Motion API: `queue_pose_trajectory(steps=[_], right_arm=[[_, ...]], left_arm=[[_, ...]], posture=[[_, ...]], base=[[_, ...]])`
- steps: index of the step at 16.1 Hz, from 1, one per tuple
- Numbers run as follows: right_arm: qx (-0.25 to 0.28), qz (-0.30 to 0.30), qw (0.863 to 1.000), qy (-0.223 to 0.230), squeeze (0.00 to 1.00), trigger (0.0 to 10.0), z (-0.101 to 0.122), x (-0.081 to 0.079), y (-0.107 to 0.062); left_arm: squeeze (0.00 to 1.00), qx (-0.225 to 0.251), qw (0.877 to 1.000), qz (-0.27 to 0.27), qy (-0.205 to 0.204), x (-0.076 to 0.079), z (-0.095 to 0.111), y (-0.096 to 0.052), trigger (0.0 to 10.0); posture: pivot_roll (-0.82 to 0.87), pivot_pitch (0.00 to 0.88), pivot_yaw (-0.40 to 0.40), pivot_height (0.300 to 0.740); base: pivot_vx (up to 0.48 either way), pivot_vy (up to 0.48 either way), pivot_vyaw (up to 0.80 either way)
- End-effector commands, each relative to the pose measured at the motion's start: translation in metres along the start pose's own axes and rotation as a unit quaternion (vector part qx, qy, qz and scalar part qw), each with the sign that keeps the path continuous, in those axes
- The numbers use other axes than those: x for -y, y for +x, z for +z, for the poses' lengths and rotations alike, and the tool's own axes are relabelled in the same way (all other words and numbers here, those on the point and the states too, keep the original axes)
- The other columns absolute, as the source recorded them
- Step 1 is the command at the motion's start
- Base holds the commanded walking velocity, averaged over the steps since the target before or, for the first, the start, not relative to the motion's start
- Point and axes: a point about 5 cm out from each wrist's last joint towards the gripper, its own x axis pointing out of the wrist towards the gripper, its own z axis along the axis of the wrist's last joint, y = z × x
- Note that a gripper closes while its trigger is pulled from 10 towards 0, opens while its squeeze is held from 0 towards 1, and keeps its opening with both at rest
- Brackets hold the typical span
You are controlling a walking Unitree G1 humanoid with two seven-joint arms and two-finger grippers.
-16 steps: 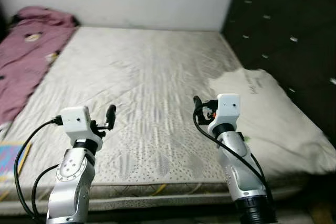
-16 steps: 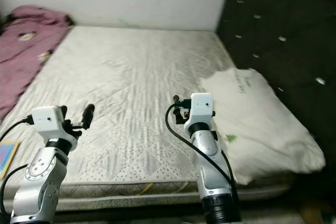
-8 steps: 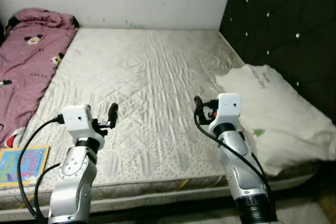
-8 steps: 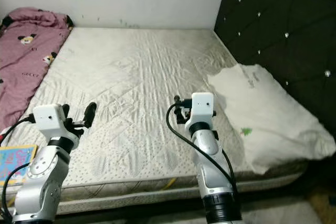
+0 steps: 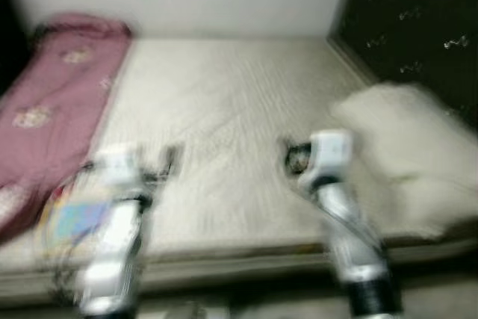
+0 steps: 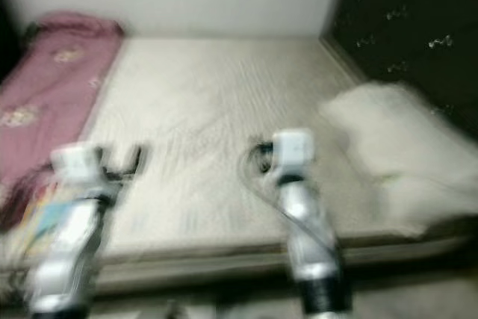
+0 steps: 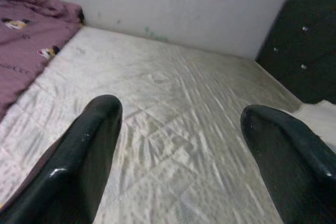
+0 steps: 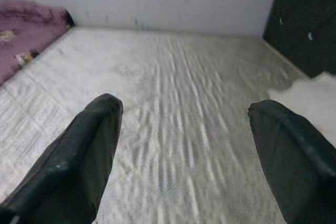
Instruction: Clean up the room
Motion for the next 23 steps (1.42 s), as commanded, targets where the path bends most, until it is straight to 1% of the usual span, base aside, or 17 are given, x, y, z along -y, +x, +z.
queue_pose_trajectory(steps=[1, 2, 9, 11, 13, 16, 23], right_arm=[[0.009, 0.013, 1.000, 0.002, 0.00, 10.0, 0.0044, -0.0083, 0.0007], [0.008, 0.013, 1.000, 0.001, 0.00, 10.0, 0.0041, -0.0083, 0.0007], [-0.002, 0.012, 1.000, -0.002, 0.00, 10.0, 0.0008, -0.0079, 0.0010], [-0.005, 0.014, 1.000, -0.007, 0.00, 10.0, 0.0002, -0.0089, 0.0017], [-0.006, 0.015, 1.000, -0.008, 0.00, 10.0, -0.0001, -0.0091, 0.0019], [-0.007, 0.014, 1.000, -0.010, 0.00, 10.0, -0.0001, -0.0090, 0.0024], [-0.007, 0.012, 1.000, -0.010, 0.00, 10.0, -0.0002, -0.0096, 0.0029]], left_arm=[[0.00, 0.005, 1.000, 0.013, 0.012, -0.0089, 0.0051, 0.0001, 10.0], [0.00, 0.004, 1.000, 0.013, 0.012, -0.0089, 0.0050, 0.0000, 10.0], [0.00, 0.003, 1.000, 0.011, 0.012, -0.0079, 0.0043, 0.0003, 10.0], [0.00, 0.010, 1.000, 0.011, 0.012, -0.0078, 0.0061, 0.0011, 10.0], [0.00, 0.021, 1.000, -0.002, 0.007, -0.0058, 0.0086, 0.0008, 10.0], [0.00, 0.025, 1.000, -0.010, 0.003, -0.0040, 0.0096, 0.0006, 10.0], [0.00, 0.026, 1.000, -0.014, 0.003, -0.0041, 0.0097, 0.0008, 10.0]], posture=[[0.07, 0.000, -0.035, 0.740], [0.07, 0.000, -0.033, 0.740], [0.07, 0.000, -0.037, 0.740], [0.07, 0.000, -0.037, 0.740], [0.07, 0.000, -0.038, 0.740], [0.06, 0.000, -0.038, 0.740], [0.07, 0.000, -0.037, 0.740]], base=[[0.000, 0.480, 0.80], [0.000, 0.480, 0.47], [0.000, 0.480, 0.00], [0.000, 0.480, 0.00], [0.000, 0.000, 0.00], [0.000, 0.000, 0.00], [0.329, 0.000, 0.00]])
